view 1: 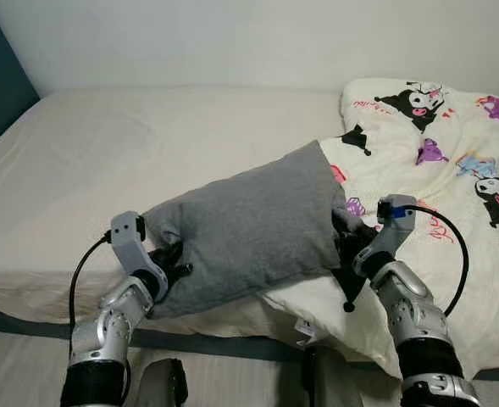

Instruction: Clean up the room

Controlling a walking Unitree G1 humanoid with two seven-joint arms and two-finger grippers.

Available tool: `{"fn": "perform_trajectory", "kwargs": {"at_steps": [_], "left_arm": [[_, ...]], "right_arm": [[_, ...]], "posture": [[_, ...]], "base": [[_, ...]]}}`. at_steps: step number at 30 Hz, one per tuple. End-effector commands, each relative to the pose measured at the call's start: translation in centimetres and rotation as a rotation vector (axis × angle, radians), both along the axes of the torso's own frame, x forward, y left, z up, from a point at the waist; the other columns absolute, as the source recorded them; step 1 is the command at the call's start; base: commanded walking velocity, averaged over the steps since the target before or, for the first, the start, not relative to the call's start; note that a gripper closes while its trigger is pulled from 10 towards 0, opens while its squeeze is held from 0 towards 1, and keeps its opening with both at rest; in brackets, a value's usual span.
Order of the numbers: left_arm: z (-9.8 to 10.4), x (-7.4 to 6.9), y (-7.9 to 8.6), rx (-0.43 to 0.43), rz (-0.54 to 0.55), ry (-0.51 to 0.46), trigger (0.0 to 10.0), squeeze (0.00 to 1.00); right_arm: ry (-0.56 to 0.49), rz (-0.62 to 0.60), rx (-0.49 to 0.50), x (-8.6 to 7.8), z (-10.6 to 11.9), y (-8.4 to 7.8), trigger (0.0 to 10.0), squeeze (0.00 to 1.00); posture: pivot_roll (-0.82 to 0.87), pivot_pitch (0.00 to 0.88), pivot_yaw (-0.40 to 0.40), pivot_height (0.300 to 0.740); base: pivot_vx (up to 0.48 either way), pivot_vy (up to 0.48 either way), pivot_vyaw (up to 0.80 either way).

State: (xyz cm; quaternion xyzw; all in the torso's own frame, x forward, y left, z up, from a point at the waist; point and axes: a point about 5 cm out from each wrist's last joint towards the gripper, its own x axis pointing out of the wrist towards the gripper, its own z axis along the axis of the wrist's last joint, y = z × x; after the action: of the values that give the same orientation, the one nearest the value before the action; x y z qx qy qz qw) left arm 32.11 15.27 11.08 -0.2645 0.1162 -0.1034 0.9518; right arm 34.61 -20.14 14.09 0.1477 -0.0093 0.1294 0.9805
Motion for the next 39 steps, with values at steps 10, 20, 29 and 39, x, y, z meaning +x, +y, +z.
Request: {"fn": "perform_trajectory", "kwargs": {"at_steps": [10, 20, 29, 39], "left_arm": [[2.5, 0.7, -1.3, 0.159, 0.106, -0.114, 10.0, 0.0], [3.9, 1.3, -1.2, 0.147, 0.132, -0.172, 10.0, 0.0], [3.9, 1.1, -1.7, 0.287, 0.116, -0.238, 10.0, 0.0], [3.7, 1.0, -1.6, 0.33, 0.128, -0.24, 10.0, 0.0]], "right_arm": [[-0.141, -0.021, -0.137, -0.7, 3.0, 4.2, 10.0, 0.0], [-0.188, -0.048, -0.175, -1.3, 2.8, 4.2, 10.0, 0.0], [-0.118, -0.086, -0.17, -2.1, 1.3, 3.9, 10.0, 0.0], [-0.115, -0.084, -0.174, -2.2, 1.0, 3.9, 10.0, 0.0]], "posture": [[0.01, 0.118, -0.016, 0.578], [0.01, 0.118, -0.019, 0.578], [0.02, 0.123, -0.013, 0.613], [0.02, 0.128, -0.02, 0.643]], "base": [[0.0, 0.0, 0.0], [0.0, 0.0, 0.0], [0.0, 0.0, 0.0], [0.0, 0.0, 0.0]]}}
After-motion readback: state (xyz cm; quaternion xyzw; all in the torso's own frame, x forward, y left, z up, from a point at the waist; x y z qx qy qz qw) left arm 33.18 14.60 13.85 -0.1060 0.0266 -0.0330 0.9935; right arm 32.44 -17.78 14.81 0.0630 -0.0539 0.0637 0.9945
